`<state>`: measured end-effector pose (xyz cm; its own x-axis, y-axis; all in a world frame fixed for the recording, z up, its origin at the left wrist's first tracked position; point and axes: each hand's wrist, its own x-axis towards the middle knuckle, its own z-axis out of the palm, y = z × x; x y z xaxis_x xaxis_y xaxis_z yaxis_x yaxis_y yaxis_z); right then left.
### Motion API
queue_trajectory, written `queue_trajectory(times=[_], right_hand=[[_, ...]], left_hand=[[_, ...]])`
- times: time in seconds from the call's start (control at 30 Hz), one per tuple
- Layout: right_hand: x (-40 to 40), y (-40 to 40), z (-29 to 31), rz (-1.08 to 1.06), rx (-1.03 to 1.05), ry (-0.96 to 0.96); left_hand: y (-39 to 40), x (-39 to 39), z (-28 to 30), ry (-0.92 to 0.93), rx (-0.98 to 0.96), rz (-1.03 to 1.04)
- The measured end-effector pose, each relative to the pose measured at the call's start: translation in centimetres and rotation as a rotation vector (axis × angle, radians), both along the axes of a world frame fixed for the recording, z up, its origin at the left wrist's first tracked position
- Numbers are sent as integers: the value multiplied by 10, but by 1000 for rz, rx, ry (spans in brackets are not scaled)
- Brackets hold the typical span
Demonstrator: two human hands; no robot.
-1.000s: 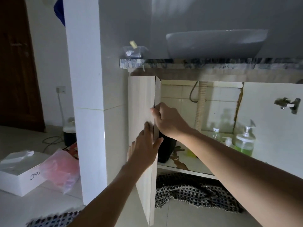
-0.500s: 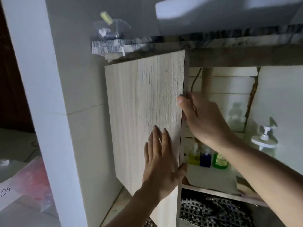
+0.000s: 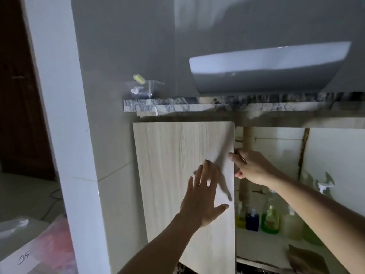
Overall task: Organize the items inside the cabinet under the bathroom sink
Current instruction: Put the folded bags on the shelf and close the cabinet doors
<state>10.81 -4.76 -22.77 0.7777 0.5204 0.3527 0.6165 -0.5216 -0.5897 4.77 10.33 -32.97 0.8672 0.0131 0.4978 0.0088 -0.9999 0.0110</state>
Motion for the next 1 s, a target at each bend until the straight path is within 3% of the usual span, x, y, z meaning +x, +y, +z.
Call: queue_trajectory(times=[0.27,0.4,0.6,1.0], right_hand=[[38,-2,-17,-138,148,133],[45,8,-25,-225,136,5],[65,20,-29,-284,190,-42],[82,28,-46,-296,337,-184]], left_hand=[[25,20,47,181,-5,50],[28,29,58,219,-2,75],[40,44,66,206,51,74],[40,76,34,144,129,174]])
